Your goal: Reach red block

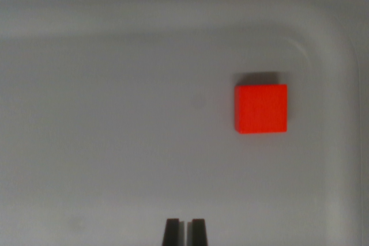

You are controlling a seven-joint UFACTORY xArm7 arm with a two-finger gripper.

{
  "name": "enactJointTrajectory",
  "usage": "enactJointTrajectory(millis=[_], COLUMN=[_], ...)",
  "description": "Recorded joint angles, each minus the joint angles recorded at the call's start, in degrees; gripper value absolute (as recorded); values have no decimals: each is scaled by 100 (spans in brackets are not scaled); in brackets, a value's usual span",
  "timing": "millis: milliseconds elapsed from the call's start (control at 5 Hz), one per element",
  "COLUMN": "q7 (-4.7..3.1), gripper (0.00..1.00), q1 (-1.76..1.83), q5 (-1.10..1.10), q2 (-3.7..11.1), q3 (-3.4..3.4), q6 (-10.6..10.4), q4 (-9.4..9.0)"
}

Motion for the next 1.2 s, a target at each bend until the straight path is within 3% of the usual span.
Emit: enactJointTrajectory(millis=[200, 400, 600, 800, 1000, 1200], q7=[0, -53, -53, -103, -103, -153], gripper=[0, 0, 0, 0, 0, 0], q1=[0, -54, -54, -104, -104, -155], q5=[0, -19, -19, -37, -37, -55], q2=[0, 256, 256, 498, 498, 741], q3=[0, -48, -48, -93, -93, -138], q6=[0, -272, -272, -528, -528, -786], q4=[0, -6, -6, -12, -12, -17])
